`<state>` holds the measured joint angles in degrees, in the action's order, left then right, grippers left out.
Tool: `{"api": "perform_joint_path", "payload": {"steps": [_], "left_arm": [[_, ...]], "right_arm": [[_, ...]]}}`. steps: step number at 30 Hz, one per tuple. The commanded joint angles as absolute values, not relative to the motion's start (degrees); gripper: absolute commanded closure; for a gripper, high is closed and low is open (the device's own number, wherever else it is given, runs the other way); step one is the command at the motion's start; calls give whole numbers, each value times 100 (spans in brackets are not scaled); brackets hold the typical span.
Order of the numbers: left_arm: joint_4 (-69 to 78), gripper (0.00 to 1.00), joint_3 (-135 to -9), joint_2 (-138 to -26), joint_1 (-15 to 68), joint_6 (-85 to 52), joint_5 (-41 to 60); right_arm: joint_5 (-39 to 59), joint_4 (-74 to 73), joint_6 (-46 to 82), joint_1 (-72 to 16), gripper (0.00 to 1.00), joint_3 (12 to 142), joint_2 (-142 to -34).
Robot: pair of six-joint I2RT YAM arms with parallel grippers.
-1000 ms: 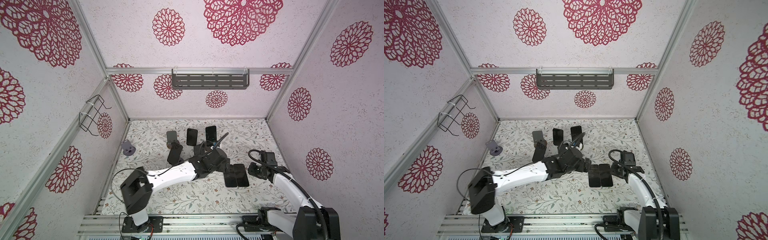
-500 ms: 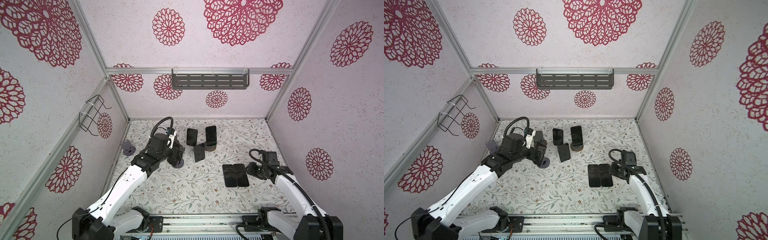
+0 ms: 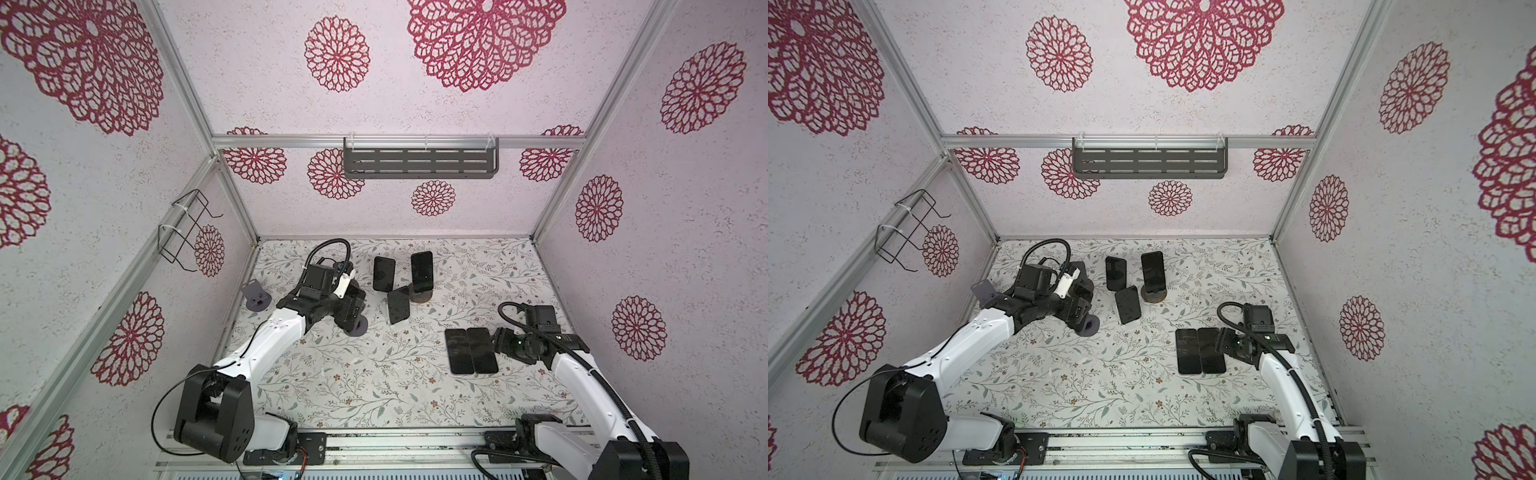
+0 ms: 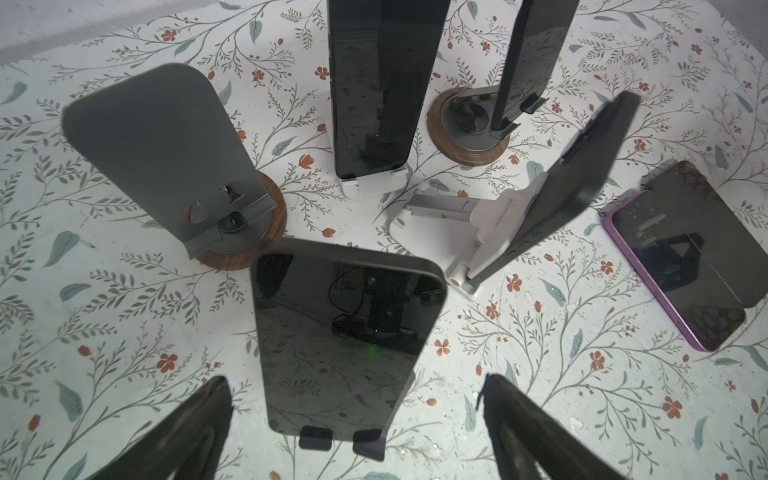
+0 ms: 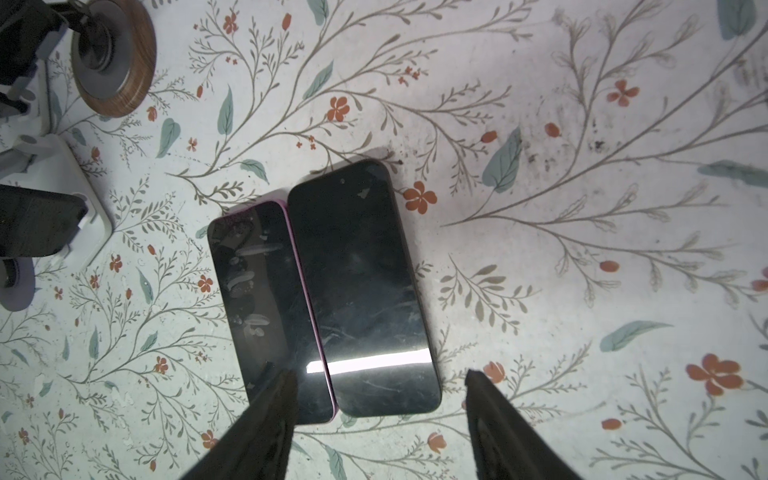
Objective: Remove the phone from the phone stand
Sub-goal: 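Move the left gripper to the black phone on the stand nearest it, then grasp and lift the black phone with the left gripper while the right gripper approaches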
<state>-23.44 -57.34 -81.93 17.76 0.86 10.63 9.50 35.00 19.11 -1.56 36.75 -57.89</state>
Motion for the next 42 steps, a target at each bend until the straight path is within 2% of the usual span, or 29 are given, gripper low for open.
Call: {"api": "perform_joint_path", "payload": {"steps": [1, 12, 16, 21, 24, 31, 35, 39, 42], "left_arm": [[-2174, 3, -6057, -8454, 1720, 331, 1187], [-2220, 1, -6410, -9005, 1696, 452, 1227], [-2261, 7, -6434, -9127, 1690, 410, 1198], [-2176, 16, -6389, -9123, 1688, 365, 1163], [-2153, 25, -6407, -9143, 1687, 325, 1061], [-2281, 34, -6566, -8879, 1677, -7, 871], [-3142, 45, -7185, -8629, 1687, -971, 931], [-3984, 56, -7709, -8264, 1763, -1901, 991], [-4568, 67, -8015, -8089, 1911, -2540, 1352]], "right_arm": [[866, 3550, 1958, -176, 32, 3809, -5739], [698, 3700, 1978, -176, 32, 3839, -5604], [703, 3689, 1974, -176, 32, 3867, -5609], [664, 3709, 1934, -176, 32, 3846, -5590], [660, 3709, 1937, -176, 32, 3831, -5585], [872, 3794, 1947, -176, 32, 3930, -5335], [1104, 4086, 2113, -197, 33, 4192, -5007], [1914, 3838, 2486, -366, 37, 4293, -4509], [2703, 3121, 2811, -819, 40, 4255, -4306]]}}
